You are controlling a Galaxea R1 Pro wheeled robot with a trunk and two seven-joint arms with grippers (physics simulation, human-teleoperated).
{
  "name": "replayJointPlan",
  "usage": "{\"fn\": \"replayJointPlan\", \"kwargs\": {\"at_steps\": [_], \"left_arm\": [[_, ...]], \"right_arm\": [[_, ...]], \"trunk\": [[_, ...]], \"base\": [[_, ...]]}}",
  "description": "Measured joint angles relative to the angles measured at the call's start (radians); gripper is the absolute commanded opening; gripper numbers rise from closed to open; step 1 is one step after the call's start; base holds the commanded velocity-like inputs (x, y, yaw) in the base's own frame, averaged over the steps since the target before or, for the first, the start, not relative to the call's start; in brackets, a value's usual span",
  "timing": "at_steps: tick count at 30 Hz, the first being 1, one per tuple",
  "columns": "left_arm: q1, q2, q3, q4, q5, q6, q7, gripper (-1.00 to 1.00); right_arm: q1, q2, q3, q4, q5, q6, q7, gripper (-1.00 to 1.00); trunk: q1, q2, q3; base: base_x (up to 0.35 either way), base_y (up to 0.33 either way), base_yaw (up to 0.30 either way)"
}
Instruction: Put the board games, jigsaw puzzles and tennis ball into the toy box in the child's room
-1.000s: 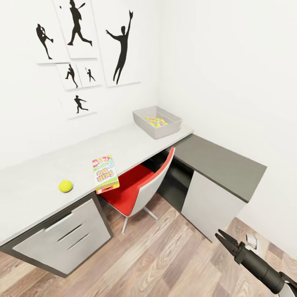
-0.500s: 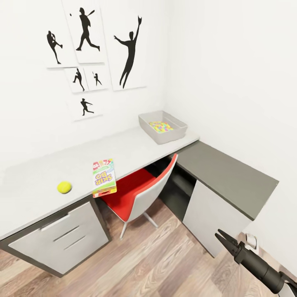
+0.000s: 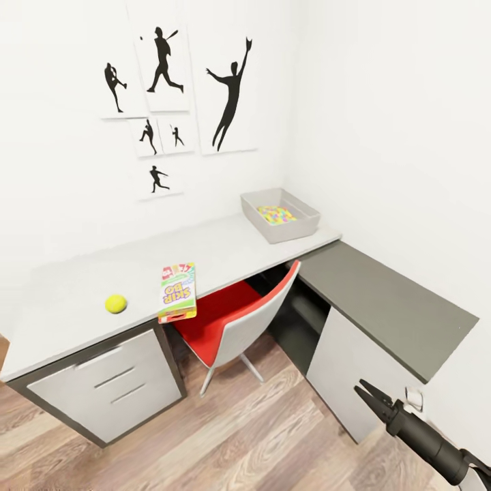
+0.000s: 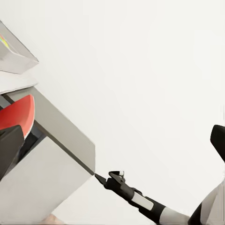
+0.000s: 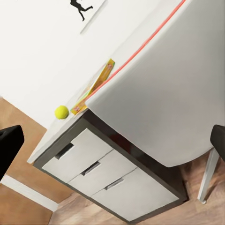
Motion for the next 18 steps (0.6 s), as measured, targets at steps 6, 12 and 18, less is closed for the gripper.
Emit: {"fn": "replayJointPlan", "kwargs": {"at_steps": [6,12,18], "left_arm": [[-0.001,-0.001,-0.114,0.001,-0.003,-0.007,0.000,1.00],[-0.004,-0.001,-0.154,0.001,-0.012,-0.009,0.000,1.00],[-0.005,-0.016,-0.143,0.003,-0.015,-0.043,0.000,1.00]], "right_arm": [[0.000,0.002,-0.002,-0.002,0.076,0.001,-0.004,1.00],[0.000,0.002,-0.002,-0.002,0.109,0.001,-0.007,1.00],[0.000,0.002,-0.002,-0.002,0.112,0.001,-0.006,1.00]], "trunk": [[0.000,0.000,0.008],[0.000,0.000,0.017],[0.000,0.000,0.025]], "base": [[0.000,-0.004,0.174],[0.000,0.000,0.174],[0.000,0.000,0.174]]}}
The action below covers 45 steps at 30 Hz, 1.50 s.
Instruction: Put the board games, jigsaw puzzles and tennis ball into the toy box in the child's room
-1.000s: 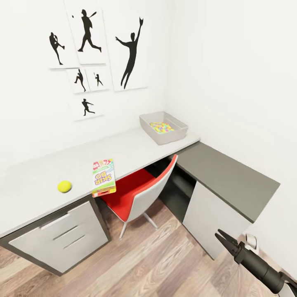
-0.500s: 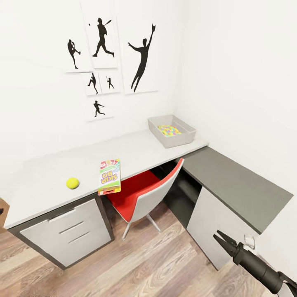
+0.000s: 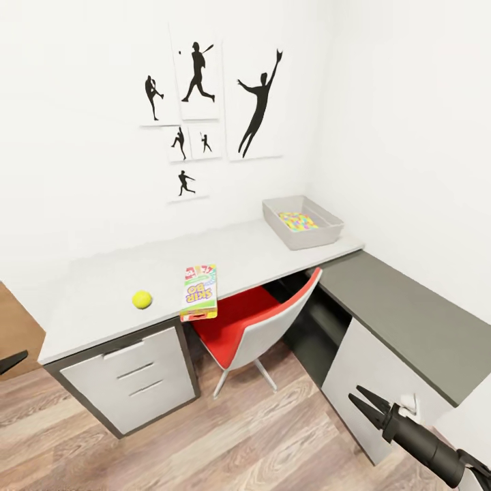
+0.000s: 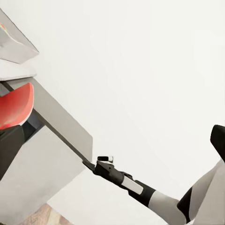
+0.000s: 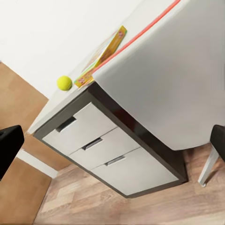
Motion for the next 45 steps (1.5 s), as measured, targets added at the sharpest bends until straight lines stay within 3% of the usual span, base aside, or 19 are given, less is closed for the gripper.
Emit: {"fn": "replayJointPlan", "kwargs": {"at_steps": [4,9,33,45], "left_arm": [[0.000,-0.020,0.017,0.000,0.000,-0.045,0.000,1.00],[0.000,-0.027,0.021,0.001,0.001,-0.057,0.000,1.00],[0.000,-0.037,0.020,0.001,0.002,-0.058,-0.001,1.00],[0.000,-0.040,0.020,0.001,0.002,-0.056,-0.001,1.00]], "right_arm": [[0.000,0.000,0.001,0.000,0.001,0.000,0.000,1.00],[0.000,0.000,0.001,0.000,0.002,0.000,0.000,1.00],[0.000,0.001,0.003,-0.001,0.003,0.000,0.000,1.00],[0.000,0.002,0.004,-0.002,0.011,0.002,-0.045,1.00]], "trunk": [[0.000,0.000,0.006],[0.000,0.000,0.012],[0.000,0.000,0.037],[0.000,0.000,0.039]], "base": [[0.083,-0.035,0.174],[0.195,-0.120,0.174],[0.062,-0.115,0.128],[0.003,-0.193,0.054]]}}
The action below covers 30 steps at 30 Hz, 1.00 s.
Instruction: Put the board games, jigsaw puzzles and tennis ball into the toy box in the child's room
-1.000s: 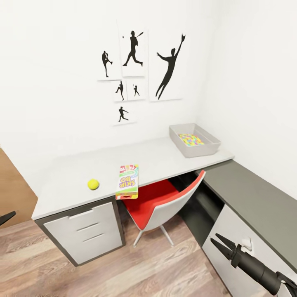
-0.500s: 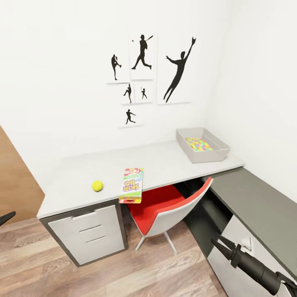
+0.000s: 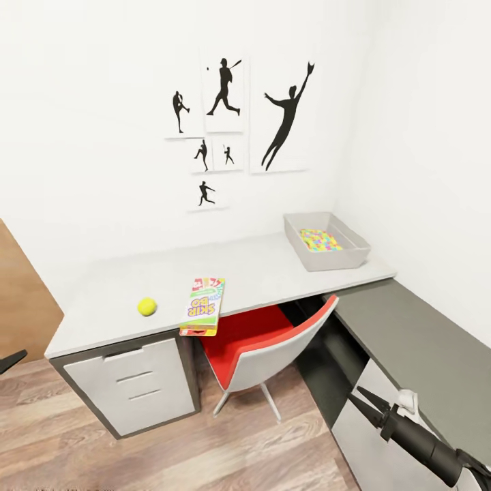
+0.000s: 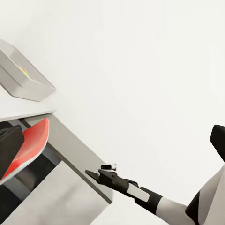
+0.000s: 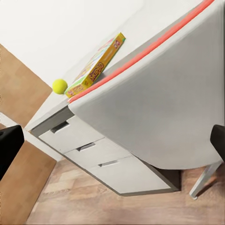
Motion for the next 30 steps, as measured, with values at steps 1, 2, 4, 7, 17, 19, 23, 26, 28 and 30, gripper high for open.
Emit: {"fn": "replayJointPlan", "kwargs": {"at_steps": [1,2,4,7,17,19,23,26,28,30], "left_arm": [[0.000,0.000,0.000,0.000,0.000,0.000,0.000,1.00],[0.000,0.000,0.000,0.000,0.000,0.000,0.000,1.00],[0.000,0.000,0.000,0.000,0.000,0.000,0.000,1.00],[0.000,0.000,0.000,0.000,0.000,0.000,0.000,1.00],[0.000,-0.001,-0.001,0.000,0.000,0.001,0.000,1.00],[0.000,-0.002,-0.001,0.000,0.000,0.001,0.000,1.00],[0.000,-0.004,-0.001,0.000,0.001,0.001,0.000,1.00],[0.000,-0.004,-0.007,0.000,0.000,0.001,0.000,1.00],[0.000,-0.004,-0.017,0.001,-0.001,0.000,0.000,1.00],[0.000,-0.003,-0.027,0.001,-0.002,0.001,0.000,1.00]], "right_arm": [[0.000,0.000,0.000,0.000,0.000,0.000,-0.001,1.00],[0.000,0.000,0.000,0.000,0.000,0.000,-0.001,1.00],[0.000,0.000,0.000,0.000,0.000,0.000,-0.002,1.00],[0.000,0.000,0.000,0.000,0.000,0.000,-0.002,1.00],[0.000,0.000,0.000,0.000,0.000,0.000,-0.003,1.00],[0.000,0.000,0.000,0.000,0.000,0.000,-0.003,1.00],[0.000,0.000,0.001,0.000,0.000,0.000,-0.003,1.00],[0.000,0.000,0.016,0.001,0.000,0.000,-0.003,1.00],[0.000,0.000,0.019,0.001,0.000,0.000,-0.003,1.00],[0.000,0.000,0.020,0.001,0.000,0.000,-0.003,1.00]], "trunk": [[0.000,0.000,0.001],[0.000,0.000,0.002],[0.000,0.000,0.003],[0.000,0.000,0.006],[0.000,0.000,0.014],[0.000,0.000,0.015],[0.000,0.000,0.015],[0.000,0.000,0.015],[0.000,0.000,0.015],[0.000,0.000,0.015]], "base": [[0.006,-0.092,0.207],[0.005,-0.073,0.213],[0.003,-0.085,0.223],[0.001,-0.188,0.230],[0.044,-0.156,0.189],[0.153,-0.199,0.042],[0.089,-0.103,0.016],[0.020,-0.023,0.004],[0.006,-0.007,0.001],[0.003,-0.003,0.001]]}}
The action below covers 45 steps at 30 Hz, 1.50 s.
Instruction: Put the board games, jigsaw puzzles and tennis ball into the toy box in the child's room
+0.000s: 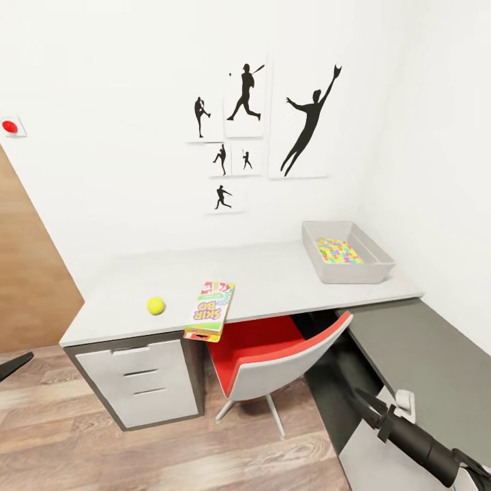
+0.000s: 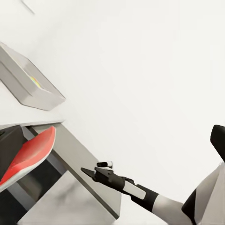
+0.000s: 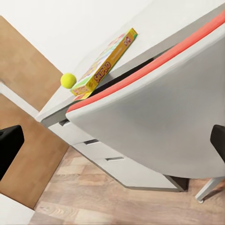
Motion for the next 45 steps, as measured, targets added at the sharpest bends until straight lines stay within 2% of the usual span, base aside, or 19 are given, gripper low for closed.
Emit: {"fn": "replayJointPlan", "kwargs": {"at_steps": [4,7,12,17,19,20,22,23,25,26,27,28,30,32,33,35,39,41,45], "left_arm": [[-0.004,0.000,-0.014,0.001,-0.008,0.005,0.000,1.00],[-0.008,0.001,-0.039,0.001,-0.011,0.009,0.040,1.00],[-0.016,0.001,-0.097,0.001,-0.012,0.021,0.176,1.00],[-0.035,-0.011,-0.147,0.002,-0.013,0.049,0.293,1.00],[-0.064,-0.036,-0.184,0.003,-0.011,0.057,0.398,1.00],[-0.074,-0.047,-0.195,0.004,-0.010,0.059,0.431,1.00],[-0.119,-0.105,-0.240,0.008,-0.010,0.062,0.575,1.00],[-0.134,-0.124,-0.254,0.010,-0.009,0.063,0.617,1.00],[-0.186,-0.198,-0.310,0.024,-0.009,0.060,0.793,1.00],[-0.200,-0.218,-0.327,0.032,-0.007,0.059,0.842,1.00],[-0.225,-0.252,-0.355,0.053,-0.008,0.055,0.936,1.00],[-0.239,-0.270,-0.370,0.067,-0.006,0.052,0.984,1.00],[-0.301,-0.322,-0.408,0.145,-0.005,0.042,1.143,1.00],[-0.340,-0.344,-0.421,0.201,-0.004,0.031,1.203,1.00],[-0.381,-0.358,-0.429,0.263,-0.004,0.015,1.243,1.00],[-0.448,-0.371,-0.436,0.366,-0.005,-0.013,1.278,1.00],[-0.564,-0.381,-0.447,0.547,-0.005,-0.042,1.303,1.00],[-0.599,-0.383,-0.450,0.600,-0.002,-0.049,1.306,1.00],[-0.625,-0.385,-0.452,0.643,0.005,-0.055,1.305,1.00]], "right_arm": [[0.000,0.002,0.008,0.000,0.000,0.000,-0.002,1.00],[-0.001,0.009,0.026,0.000,0.001,0.000,-0.005,1.00],[-0.001,0.024,0.063,-0.001,0.001,0.001,-0.044,1.00],[-0.001,0.029,0.078,-0.002,0.001,0.004,-0.090,1.00],[-0.001,0.033,0.084,-0.003,0.001,0.004,-0.100,1.00],[-0.001,0.034,0.086,-0.003,0.001,0.004,-0.102,1.00],[-0.001,0.036,0.090,-0.003,0.001,0.006,-0.105,1.00],[-0.002,0.037,0.091,-0.003,0.001,0.006,-0.106,1.00],[-0.001,0.037,0.092,-0.003,0.001,0.007,-0.107,1.00],[-0.002,0.037,0.093,-0.004,0.001,0.007,-0.107,1.00],[-0.001,0.037,0.093,-0.004,0.001,0.008,-0.107,1.00],[-0.002,0.037,0.093,-0.004,0.001,0.008,-0.107,1.00],[-0.001,0.036,0.092,-0.004,0.000,0.009,-0.107,1.00],[-0.002,0.036,0.091,-0.004,-0.001,0.010,-0.106,1.00],[-0.001,0.036,0.090,-0.004,-0.001,0.010,-0.106,1.00],[-0.002,0.035,0.089,-0.004,-0.002,0.011,-0.106,1.00],[-0.001,0.035,0.087,-0.004,-0.002,0.013,-0.105,1.00],[-0.002,0.035,0.087,-0.005,-0.002,0.014,-0.104,1.00],[-0.002,0.035,0.086,-0.013,-0.003,0.015,-0.103,1.00]], "trunk": [[0.000,0.000,0.000],[0.000,0.000,0.000],[0.000,0.000,0.000],[0.000,0.000,0.000],[0.000,0.000,0.000],[0.000,0.000,0.000],[0.000,0.000,0.000],[0.000,0.000,0.000],[0.000,0.000,0.000],[0.000,0.000,0.000],[0.000,0.000,0.000],[0.000,0.000,0.000],[0.000,0.000,0.000],[0.000,0.000,0.000],[0.000,0.000,0.000],[0.000,0.000,0.000],[0.000,0.000,0.000],[0.000,0.000,0.000],[0.000,0.000,0.000]], "base": [[0.001,-0.001,0.000],[0.000,0.000,0.000],[0.000,0.000,0.000],[0.000,0.000,0.000],[0.000,0.000,0.000],[0.000,0.000,0.000],[0.000,0.000,0.000],[0.000,0.000,0.000],[0.000,0.000,0.000],[0.000,0.000,0.000],[0.000,0.000,0.000],[0.000,0.000,0.000],[0.000,0.000,0.000],[0.000,0.000,0.000],[0.000,0.000,0.000],[0.000,0.000,0.000],[0.000,0.000,0.000],[0.000,0.000,0.000],[0.000,0.000,0.000]]}}
